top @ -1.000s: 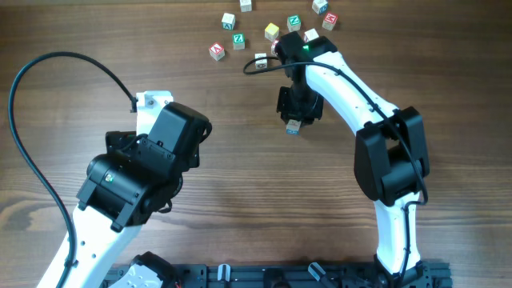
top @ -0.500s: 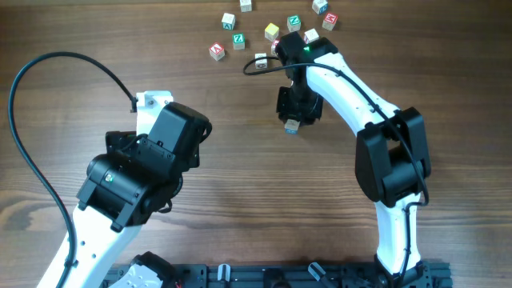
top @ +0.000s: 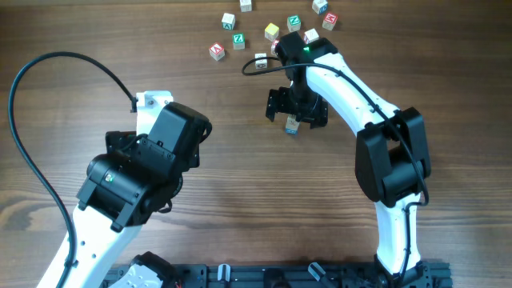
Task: Form a tower
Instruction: 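Tilt the right gripper beside the stack and nudge its side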
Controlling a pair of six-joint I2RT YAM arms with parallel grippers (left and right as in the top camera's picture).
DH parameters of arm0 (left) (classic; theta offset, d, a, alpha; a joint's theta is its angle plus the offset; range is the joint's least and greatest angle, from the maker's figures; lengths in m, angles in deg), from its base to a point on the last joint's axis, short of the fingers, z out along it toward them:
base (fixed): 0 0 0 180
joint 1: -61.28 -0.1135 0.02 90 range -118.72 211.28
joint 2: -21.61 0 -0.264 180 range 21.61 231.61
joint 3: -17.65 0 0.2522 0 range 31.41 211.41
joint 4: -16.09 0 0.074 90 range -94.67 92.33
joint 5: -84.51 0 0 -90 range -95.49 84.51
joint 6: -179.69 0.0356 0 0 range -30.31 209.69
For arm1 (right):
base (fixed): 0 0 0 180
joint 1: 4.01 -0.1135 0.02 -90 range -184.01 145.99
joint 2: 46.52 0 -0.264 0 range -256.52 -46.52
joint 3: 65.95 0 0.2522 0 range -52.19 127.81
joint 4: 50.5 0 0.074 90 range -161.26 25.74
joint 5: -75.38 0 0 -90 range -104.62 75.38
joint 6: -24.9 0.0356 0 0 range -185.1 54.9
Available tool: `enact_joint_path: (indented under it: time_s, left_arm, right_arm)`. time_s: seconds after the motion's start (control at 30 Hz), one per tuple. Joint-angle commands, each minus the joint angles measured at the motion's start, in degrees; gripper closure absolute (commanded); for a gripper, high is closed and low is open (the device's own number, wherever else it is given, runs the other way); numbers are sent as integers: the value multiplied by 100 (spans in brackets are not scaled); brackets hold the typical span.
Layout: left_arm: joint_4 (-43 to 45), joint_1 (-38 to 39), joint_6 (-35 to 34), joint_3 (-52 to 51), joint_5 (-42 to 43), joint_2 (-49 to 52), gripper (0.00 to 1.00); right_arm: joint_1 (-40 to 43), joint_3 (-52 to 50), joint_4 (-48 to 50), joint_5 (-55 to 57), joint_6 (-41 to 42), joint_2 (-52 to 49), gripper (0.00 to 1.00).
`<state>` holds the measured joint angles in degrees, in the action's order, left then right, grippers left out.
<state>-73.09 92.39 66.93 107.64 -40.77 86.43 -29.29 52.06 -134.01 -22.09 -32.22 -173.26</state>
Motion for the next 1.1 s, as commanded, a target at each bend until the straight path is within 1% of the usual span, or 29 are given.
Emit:
enact_joint_path:
  time_s: [0.0, 0.17, 0.2, 0.23, 0.3, 0.33, 0.37, 0.43, 0.47, 0.5, 0.53, 0.57, 0.63, 0.73, 0.93, 1.07]
  left_arm:
    - [13, -11, 46, -4, -11, -52, 0]
    - [13, -11, 46, -4, -13, -52, 0]
    - [13, -11, 48, -4, -13, -52, 0]
    - [13, -11, 46, -4, -13, -52, 0]
    - [13, -11, 48, -4, -11, -52, 0]
    - [13, -11, 46, -4, -13, -52, 0]
    - [13, -11, 46, -4, -13, -52, 0]
    - [13, -11, 46, -4, -13, -52, 0]
    - [13, -11, 46, -4, -13, -52, 0]
    - [13, -11, 46, -4, -11, -52, 0]
    - [13, -11, 46, -4, -13, -52, 0]
    - [13, -11, 46, -4, -13, -52, 0]
    - [13, -11, 46, -4, -11, -52, 0]
    - [13, -11, 46, -4, -13, -52, 0]
    - [13, -11, 46, -4, -13, -52, 0]
    - [13, -11, 46, -4, -13, -52, 0]
  right_arm:
    - [-2, 236, -173, 11, -223, 192, 0]
    - [90, 732, -317, 13, -284, 728, 0]
    - [195, 756, -341, 11, -212, 859, 0]
    - [435, 756, -442, 52, 33, 992, 0]
    - [881, 715, -629, 48, 203, 994, 2]
    - [1104, 531, -647, 9, 197, 994, 16]
    - [1226, 387, -704, 11, 162, 994, 36]
    - [1272, 129, -688, 118, 157, 994, 62]
    - [1270, 20, -612, 168, 157, 994, 73]
    - [1266, -92, -527, 155, 166, 994, 80]
    - [1266, -326, -332, 70, 166, 994, 93]
    - [1266, -492, -227, -42, 164, 994, 96]
    - [1257, -769, -31, -363, 153, 994, 95]
    - [1248, -859, 138, -511, 164, 988, 96]
    - [1248, -1539, 907, -1298, 227, 984, 95]
    - [1248, -1561, 1102, -1840, 345, 815, 96]
